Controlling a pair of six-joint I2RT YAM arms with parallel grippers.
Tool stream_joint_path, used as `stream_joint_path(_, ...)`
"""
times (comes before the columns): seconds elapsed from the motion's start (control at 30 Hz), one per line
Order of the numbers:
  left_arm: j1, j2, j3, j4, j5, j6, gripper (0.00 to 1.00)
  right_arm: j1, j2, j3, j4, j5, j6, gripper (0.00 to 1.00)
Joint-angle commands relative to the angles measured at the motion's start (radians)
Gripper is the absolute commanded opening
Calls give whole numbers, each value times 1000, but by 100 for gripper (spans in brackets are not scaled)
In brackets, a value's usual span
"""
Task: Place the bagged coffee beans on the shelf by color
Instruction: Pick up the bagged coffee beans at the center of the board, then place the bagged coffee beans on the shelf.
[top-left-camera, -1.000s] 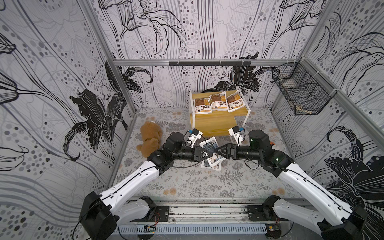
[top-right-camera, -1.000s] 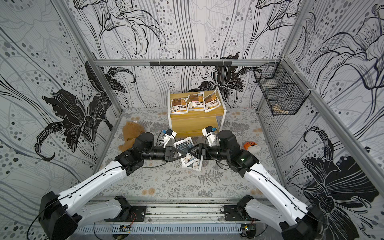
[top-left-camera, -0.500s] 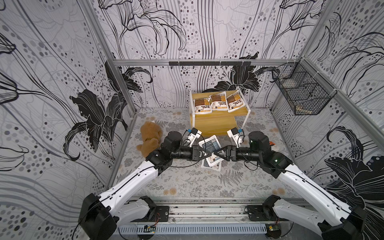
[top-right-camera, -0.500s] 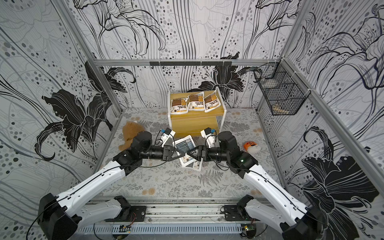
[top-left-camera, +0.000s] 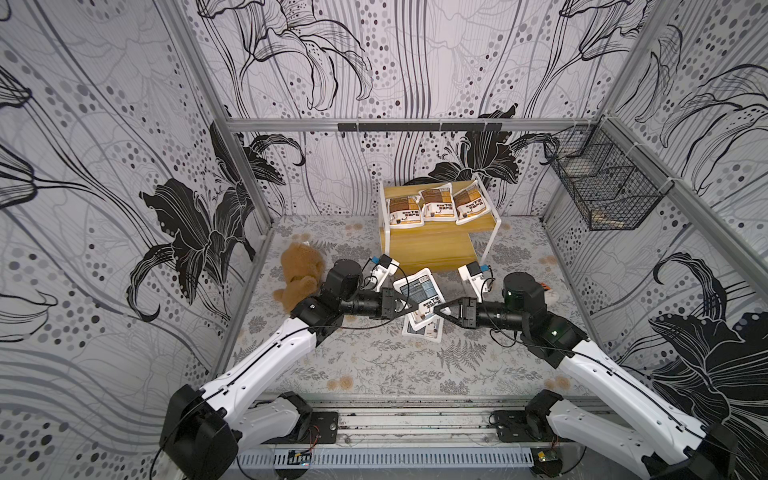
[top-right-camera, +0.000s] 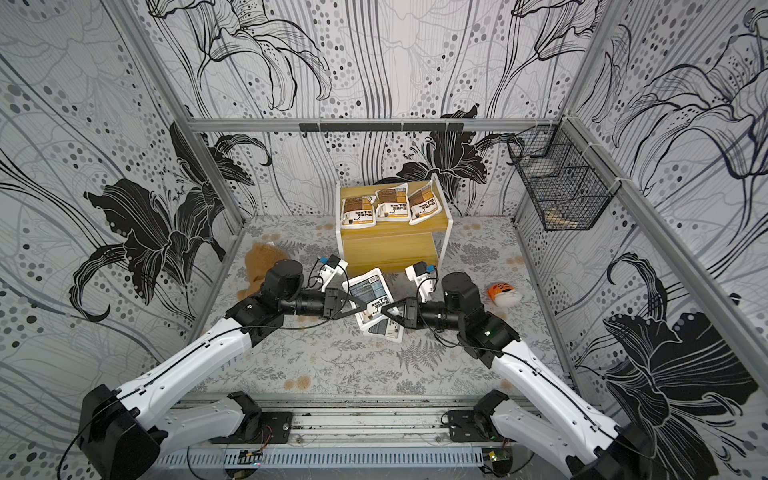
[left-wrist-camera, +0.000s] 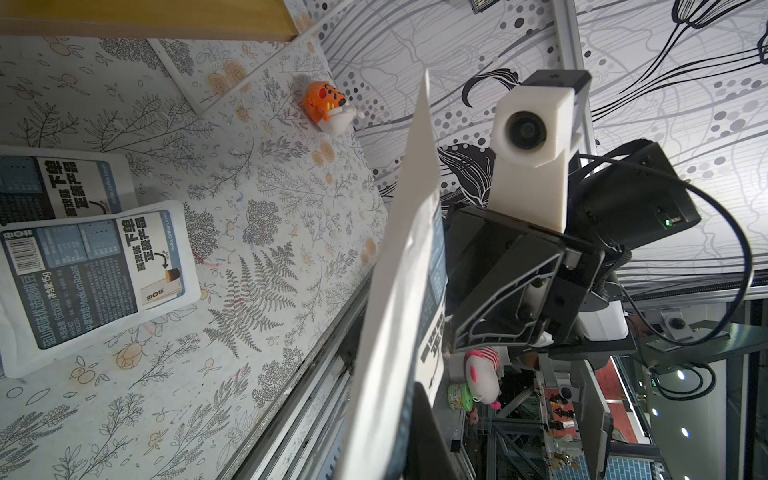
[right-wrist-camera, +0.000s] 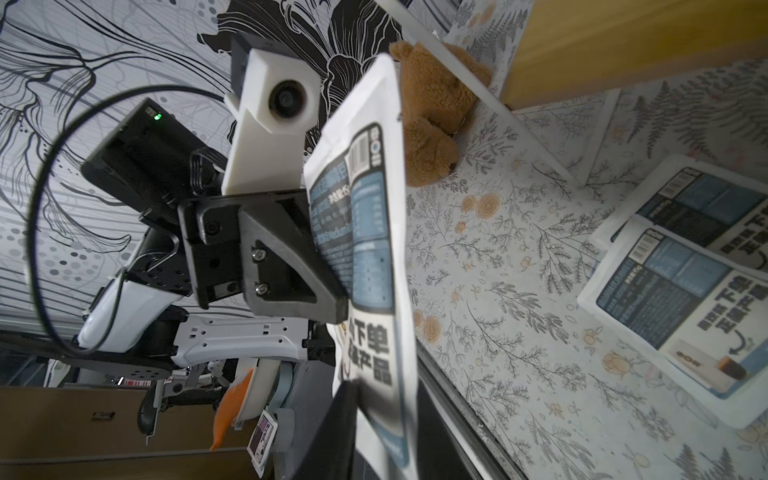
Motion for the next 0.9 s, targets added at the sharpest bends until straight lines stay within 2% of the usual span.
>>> stream_joint_path(0.0,10,8,31,-2,-9,25,0,-1,-21,-20,52,38,17,13)
stream_joint_path(0.1,12,1,40,-24,-34,32,13,-1,-25,-35,62,86,35,7)
stream_joint_path(0.17,17,-5,42,-40,-49,33,28,-2,-29,-47,76,113,50,5)
stream_joint_path(0.2,21,-11,46,-53,-60,35,32,-1,-28,-51,76,134,57,3)
stream_joint_path(0.27,38,-31,50,-78,-81,45,38,-2,-33,-59,79,175,70,1)
stream_joint_path(0.33,62,-62,51,-105,-119,49,50,-1,-32,-72,91,218,93,2)
stream_joint_path(0.5,129,-180,6,-97,-219,22,56,-1,47,-37,148,279,115,1)
stream_joint_path(0.63,150,-259,-42,-82,-297,-10,56,-1,156,43,150,314,91,1)
stream_joint_path(0.87,163,-343,-94,-75,-318,-41,56,-3,331,171,167,350,55,0)
